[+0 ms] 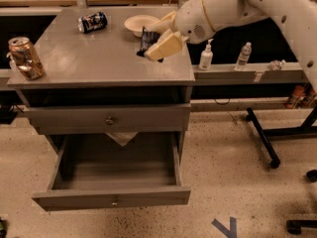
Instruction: Place rxbar blueberry into middle drawer
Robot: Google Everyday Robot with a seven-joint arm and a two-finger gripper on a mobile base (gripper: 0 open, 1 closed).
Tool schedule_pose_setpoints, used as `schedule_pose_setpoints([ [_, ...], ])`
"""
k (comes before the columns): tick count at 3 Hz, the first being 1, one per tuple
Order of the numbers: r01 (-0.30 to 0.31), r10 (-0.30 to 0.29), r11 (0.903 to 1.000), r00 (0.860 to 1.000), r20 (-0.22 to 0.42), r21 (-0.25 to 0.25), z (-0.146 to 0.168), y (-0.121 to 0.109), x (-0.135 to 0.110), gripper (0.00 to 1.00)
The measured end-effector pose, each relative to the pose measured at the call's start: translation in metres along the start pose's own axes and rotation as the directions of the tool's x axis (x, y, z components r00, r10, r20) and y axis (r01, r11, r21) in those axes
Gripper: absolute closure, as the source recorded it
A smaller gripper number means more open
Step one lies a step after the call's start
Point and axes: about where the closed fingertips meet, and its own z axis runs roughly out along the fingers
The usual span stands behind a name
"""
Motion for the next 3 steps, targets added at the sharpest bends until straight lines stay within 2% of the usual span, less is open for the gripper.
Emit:
schedule_pose_setpoints([
  [1,-0.030,0.030,0.9995,0.988,0.151,0.003,0.028,0.027,0.028,1.00],
  [2,-0.078,0.069,0.9967,0.959,0.275,0.022,0.072,0.060,0.070,1.00],
  [3,-0.175,0.177,0.9840,0.938,0.297,-0.036,0.153,0.106,0.126,1.00],
])
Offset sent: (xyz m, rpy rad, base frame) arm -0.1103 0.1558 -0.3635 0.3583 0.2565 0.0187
